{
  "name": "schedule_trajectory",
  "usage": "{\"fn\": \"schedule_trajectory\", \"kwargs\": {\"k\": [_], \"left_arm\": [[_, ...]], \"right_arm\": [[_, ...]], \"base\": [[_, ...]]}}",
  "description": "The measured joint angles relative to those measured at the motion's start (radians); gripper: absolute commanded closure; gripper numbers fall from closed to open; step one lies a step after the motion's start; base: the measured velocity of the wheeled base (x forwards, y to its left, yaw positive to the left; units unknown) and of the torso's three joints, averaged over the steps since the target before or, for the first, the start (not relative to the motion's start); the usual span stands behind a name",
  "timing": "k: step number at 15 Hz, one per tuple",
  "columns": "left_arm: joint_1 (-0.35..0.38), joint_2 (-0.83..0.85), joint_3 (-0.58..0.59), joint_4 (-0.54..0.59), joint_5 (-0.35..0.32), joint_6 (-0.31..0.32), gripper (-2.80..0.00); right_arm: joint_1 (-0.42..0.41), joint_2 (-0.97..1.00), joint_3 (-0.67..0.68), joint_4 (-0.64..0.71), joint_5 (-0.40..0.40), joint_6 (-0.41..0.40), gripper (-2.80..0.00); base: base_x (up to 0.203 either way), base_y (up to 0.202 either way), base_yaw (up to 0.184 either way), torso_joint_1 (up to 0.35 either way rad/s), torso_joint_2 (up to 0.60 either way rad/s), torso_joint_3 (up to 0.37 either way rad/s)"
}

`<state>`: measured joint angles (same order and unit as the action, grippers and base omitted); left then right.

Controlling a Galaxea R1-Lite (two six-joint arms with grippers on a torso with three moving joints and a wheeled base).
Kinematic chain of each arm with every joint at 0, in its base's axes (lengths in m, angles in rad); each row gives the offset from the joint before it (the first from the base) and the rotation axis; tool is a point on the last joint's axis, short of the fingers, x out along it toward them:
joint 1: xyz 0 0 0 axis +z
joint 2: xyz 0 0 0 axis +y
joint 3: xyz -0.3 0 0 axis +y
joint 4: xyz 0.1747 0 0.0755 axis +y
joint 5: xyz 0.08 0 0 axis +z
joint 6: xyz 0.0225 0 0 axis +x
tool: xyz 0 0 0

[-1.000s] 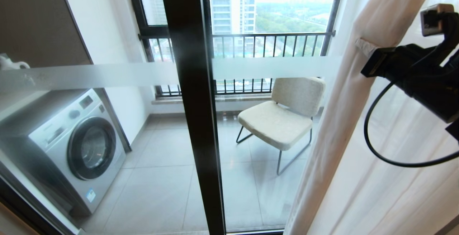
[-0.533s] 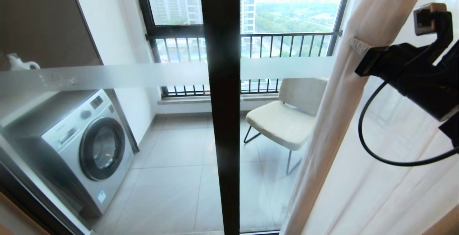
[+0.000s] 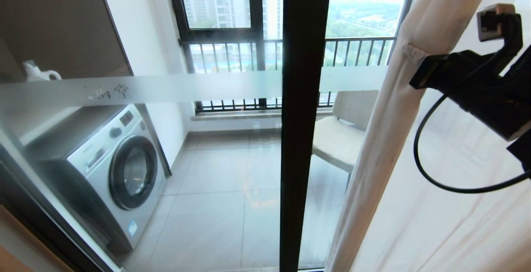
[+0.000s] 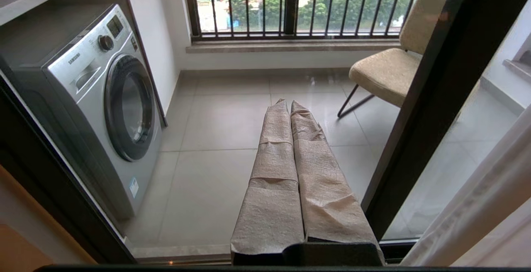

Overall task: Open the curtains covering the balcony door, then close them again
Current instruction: Close the inner curtains on both sides

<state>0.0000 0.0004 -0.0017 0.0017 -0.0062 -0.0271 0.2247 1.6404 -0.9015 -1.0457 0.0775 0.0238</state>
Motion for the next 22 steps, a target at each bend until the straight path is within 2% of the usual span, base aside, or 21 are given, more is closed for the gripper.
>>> {"fn": "schedule_trajectory", "kwargs": {"k": [18, 22], "left_arm": [[0.0, 0.0, 0.0, 0.0, 0.0, 0.0, 0.0], [0.0, 0.0, 0.0, 0.0, -0.001, 0.001, 0.0]], "right_arm": [[0.01, 0.0, 0.004, 0.0, -0.017, -0.001, 0.0], [0.011, -0.001, 0.004, 0.0, -0.017, 0.0, 0.0]], "base": [[0.0, 0.19, 0.001, 0.002, 0.0, 0.002], [0.0, 0.068, -0.001, 0.002, 0.0, 0.002]]}}
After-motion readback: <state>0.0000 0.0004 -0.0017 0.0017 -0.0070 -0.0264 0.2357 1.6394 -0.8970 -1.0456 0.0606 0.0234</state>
